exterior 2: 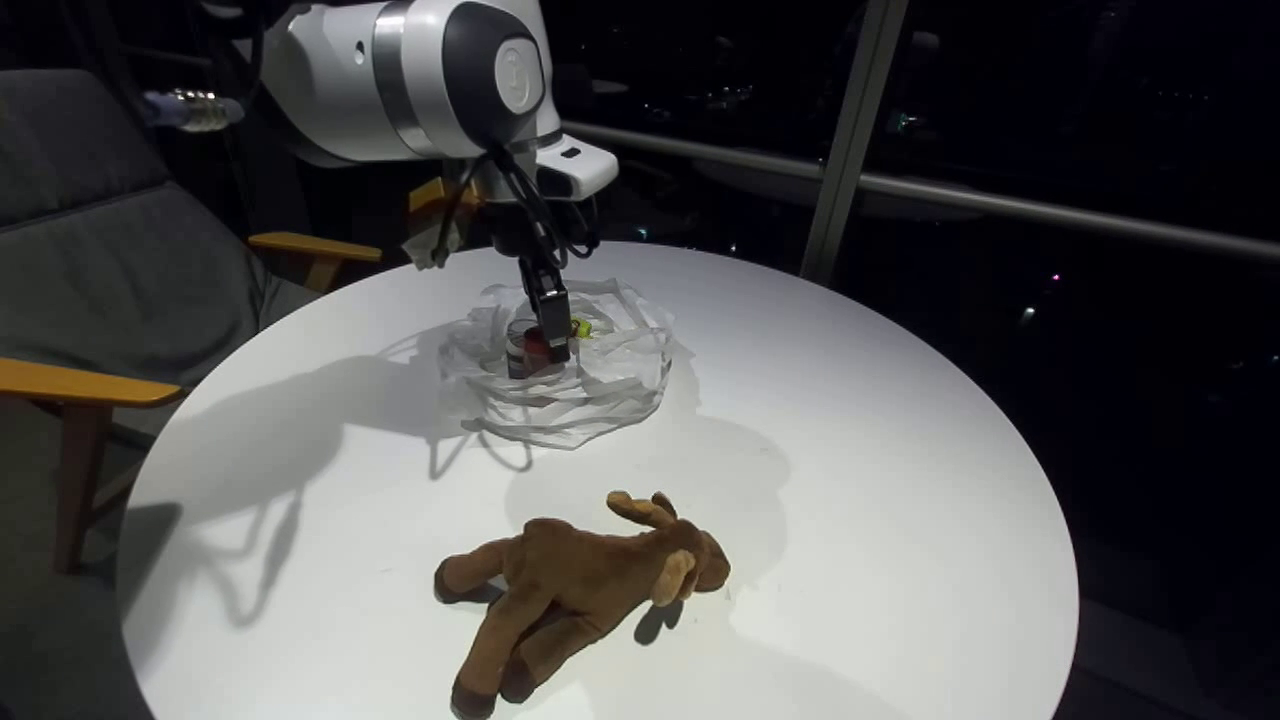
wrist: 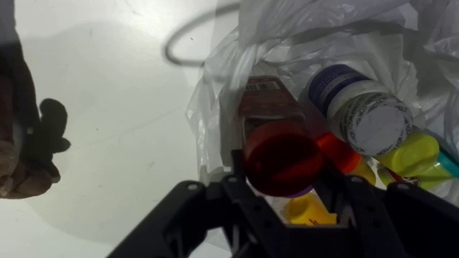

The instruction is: Remove the deer toy and containers from the white plastic bag and place them on the table

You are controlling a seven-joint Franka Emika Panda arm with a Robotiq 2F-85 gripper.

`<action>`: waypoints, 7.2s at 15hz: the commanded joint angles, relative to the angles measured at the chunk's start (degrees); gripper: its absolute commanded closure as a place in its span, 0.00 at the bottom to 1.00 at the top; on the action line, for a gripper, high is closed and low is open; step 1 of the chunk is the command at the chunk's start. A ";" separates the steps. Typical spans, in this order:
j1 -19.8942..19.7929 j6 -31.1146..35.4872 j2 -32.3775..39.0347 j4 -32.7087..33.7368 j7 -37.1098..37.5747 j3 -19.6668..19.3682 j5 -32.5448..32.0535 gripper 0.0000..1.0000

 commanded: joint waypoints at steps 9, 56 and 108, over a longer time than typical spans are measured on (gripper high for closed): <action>-4.17 -7.15 -16.03 -11.02 -5.38 3.70 1.52 0.76; -11.89 3.76 -21.60 -33.38 45.69 13.96 -38.59 0.76; -11.86 -35.17 -28.61 -8.88 -41.23 11.84 13.40 0.00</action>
